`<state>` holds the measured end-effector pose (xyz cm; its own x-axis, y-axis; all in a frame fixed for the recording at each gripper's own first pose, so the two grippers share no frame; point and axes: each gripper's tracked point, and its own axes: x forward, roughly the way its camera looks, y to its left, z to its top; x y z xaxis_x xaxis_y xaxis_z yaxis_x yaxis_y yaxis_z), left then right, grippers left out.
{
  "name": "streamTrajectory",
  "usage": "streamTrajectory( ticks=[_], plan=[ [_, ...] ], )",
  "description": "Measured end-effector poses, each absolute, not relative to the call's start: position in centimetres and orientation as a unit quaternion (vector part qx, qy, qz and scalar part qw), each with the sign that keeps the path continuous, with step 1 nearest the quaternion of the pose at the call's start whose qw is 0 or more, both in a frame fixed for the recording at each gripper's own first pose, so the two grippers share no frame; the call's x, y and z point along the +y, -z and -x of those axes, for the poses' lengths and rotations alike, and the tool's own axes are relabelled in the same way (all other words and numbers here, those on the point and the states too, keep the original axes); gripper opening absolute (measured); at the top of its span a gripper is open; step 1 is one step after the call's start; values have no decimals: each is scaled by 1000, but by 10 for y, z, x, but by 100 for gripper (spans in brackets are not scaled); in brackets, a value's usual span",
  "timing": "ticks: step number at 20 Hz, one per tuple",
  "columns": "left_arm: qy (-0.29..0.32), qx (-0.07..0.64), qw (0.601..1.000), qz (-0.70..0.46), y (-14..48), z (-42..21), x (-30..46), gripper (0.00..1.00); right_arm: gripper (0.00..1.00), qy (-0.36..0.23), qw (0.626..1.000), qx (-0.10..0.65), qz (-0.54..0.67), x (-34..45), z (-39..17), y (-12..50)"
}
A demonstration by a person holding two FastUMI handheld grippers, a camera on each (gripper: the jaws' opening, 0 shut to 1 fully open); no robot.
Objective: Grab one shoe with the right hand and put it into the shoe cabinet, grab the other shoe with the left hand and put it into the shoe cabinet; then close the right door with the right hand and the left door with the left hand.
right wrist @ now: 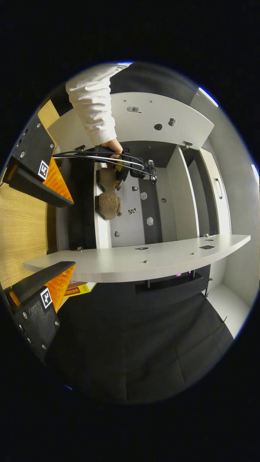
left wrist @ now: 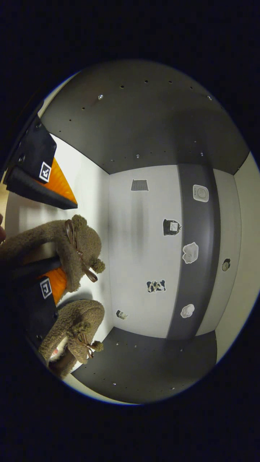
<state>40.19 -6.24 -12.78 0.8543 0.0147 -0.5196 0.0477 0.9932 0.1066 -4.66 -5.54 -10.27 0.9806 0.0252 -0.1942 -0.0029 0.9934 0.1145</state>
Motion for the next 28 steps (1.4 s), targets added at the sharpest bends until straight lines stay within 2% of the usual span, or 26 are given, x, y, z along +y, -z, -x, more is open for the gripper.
streamTrajectory(
  ticks=[3,8,9,10,17,19,20,22,23,24,25,26,27,28],
  plan=[
    [23,267,963,-35,122,-392,-67,88,92,-19,994,98,-54,-47,43,103],
    [72,275,959,-3,113,-369,-79,92,92,-35,993,98,-51,-34,39,103],
    [75,270,960,0,109,-367,-77,99,92,-36,993,98,-51,-33,39,104],
    [77,263,962,0,102,-365,-76,94,92,-37,993,98,-51,-32,39,104],
    [121,182,976,-17,27,-314,-104,93,92,-50,993,96,-57,-23,35,102],
    [129,150,980,-18,0,-293,-110,98,92,-52,993,89,-56,-22,33,98],
    [130,134,982,-23,-12,-282,-112,93,92,-53,993,85,-55,-22,32,96],
    [124,107,986,-35,-27,-258,-110,99,92,-58,994,78,-57,-20,30,90],
    [120,95,987,-39,-31,-246,-109,93,92,-61,994,75,-58,-19,28,88],
    [114,87,989,-42,-33,-234,-106,98,92,-64,994,72,-58,-19,27,85],
    [108,80,990,-44,-33,-221,-102,98,92,-67,994,69,-57,-19,27,83],
    [103,73,991,-44,-34,-207,-100,89,92,-67,994,65,-54,-19,26,81],
    [98,64,992,-41,-32,-194,-97,89,92,-68,995,61,-51,-19,25,80],
    [88,59,994,-38,-29,-181,-93,94,92,-70,995,58,-50,-19,25,79]
  ],
)
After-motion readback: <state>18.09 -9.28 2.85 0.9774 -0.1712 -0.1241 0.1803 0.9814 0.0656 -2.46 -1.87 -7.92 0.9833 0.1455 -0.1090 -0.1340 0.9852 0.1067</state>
